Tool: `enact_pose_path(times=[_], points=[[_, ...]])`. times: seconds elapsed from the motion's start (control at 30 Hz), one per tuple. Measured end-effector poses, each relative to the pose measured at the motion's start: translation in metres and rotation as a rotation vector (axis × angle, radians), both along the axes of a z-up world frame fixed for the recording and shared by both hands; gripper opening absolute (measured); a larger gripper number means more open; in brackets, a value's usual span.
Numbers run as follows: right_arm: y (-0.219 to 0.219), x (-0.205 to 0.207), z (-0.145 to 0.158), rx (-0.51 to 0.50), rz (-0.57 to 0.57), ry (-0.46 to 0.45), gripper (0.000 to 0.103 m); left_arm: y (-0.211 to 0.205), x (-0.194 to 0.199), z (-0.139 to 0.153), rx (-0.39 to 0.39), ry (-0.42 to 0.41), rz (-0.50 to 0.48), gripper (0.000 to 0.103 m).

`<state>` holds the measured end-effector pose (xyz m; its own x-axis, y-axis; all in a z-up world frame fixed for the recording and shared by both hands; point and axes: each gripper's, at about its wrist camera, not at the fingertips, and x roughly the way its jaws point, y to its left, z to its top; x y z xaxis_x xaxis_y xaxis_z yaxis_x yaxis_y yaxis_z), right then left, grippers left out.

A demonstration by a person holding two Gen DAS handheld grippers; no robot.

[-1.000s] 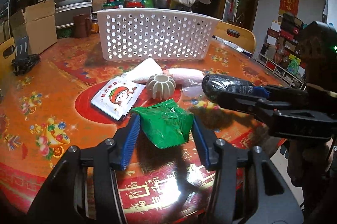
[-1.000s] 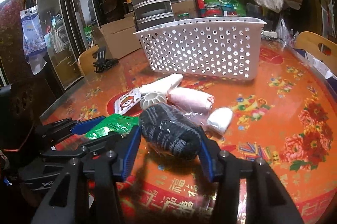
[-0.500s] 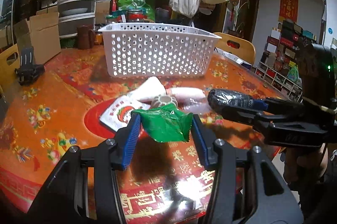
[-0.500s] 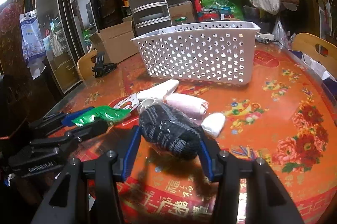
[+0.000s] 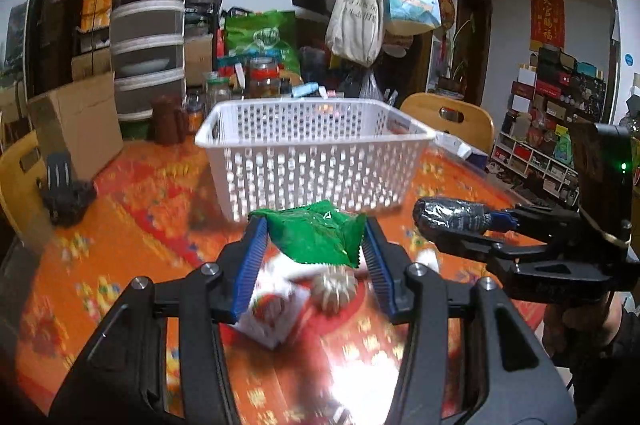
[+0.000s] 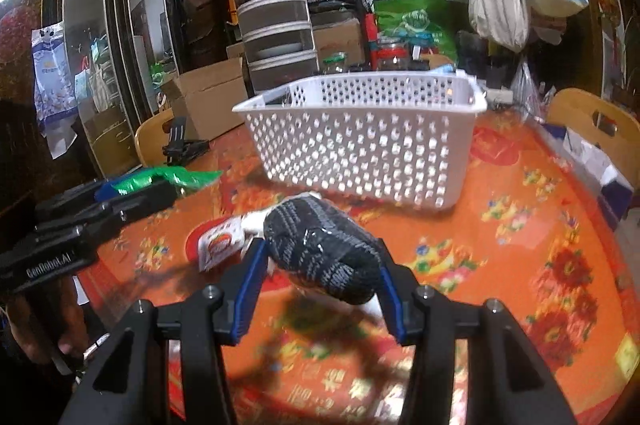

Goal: Organize soft objects
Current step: 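Lift both held items and carry them over the white basket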

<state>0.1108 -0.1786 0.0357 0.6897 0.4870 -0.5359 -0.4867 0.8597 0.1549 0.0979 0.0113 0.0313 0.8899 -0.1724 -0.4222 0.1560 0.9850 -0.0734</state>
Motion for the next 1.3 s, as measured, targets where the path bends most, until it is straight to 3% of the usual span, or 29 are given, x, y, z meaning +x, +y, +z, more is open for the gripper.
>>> enact_pose_path(times=[0.4,0.7,1.03,1.3], points=[[-0.001,0.064,0.065,-0.064,-0.032,-0.074,0.051,0.005,0.075,0.063,0.0,-0.015,0.001,0.046],[0.012,0.148,0.079,-0.132,-0.081,-0.02,0.052,0.014,0.178,0.087,-0.01,0.091,0.016,0.046],[0.027,0.23,0.043,-0.252,-0.129,0.15,0.051,0.016,0.295,0.057,0.007,0.342,0.039,0.046],[0.041,0.264,0.017,-0.33,-0.12,0.301,0.052,0.017,0.334,0.021,0.012,0.486,0.064,0.046]])
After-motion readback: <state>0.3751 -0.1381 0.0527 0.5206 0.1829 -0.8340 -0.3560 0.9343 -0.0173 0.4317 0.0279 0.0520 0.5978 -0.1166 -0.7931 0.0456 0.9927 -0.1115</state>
